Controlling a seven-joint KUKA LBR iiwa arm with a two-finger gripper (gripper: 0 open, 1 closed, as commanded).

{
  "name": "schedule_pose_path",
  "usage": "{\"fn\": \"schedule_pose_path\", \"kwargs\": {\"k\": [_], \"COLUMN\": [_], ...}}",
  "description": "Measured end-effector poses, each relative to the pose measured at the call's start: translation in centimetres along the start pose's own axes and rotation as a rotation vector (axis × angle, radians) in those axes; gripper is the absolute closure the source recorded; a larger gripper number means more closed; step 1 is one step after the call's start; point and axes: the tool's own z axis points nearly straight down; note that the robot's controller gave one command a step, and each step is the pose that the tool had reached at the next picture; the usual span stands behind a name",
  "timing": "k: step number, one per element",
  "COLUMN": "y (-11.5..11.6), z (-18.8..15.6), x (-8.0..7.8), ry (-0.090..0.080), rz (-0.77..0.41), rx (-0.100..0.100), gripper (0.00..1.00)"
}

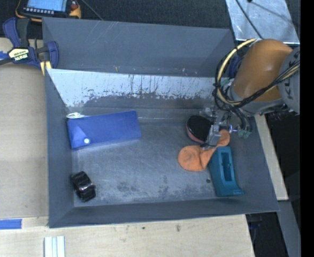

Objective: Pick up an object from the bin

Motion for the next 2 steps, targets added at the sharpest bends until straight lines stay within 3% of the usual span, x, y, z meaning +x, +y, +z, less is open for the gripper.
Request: {"fn": "schedule_pose_path", "kwargs": {"k": [1, 2], "y": [-0.37, -0.39], "z": [0.17, 1.0], "x": [-0.7, -0.94], "ry": [0.001, 0.003], "rz": [0.115, 0.135], "rx": [0.004, 0.001], "gripper": [0.0, 1.0]}}
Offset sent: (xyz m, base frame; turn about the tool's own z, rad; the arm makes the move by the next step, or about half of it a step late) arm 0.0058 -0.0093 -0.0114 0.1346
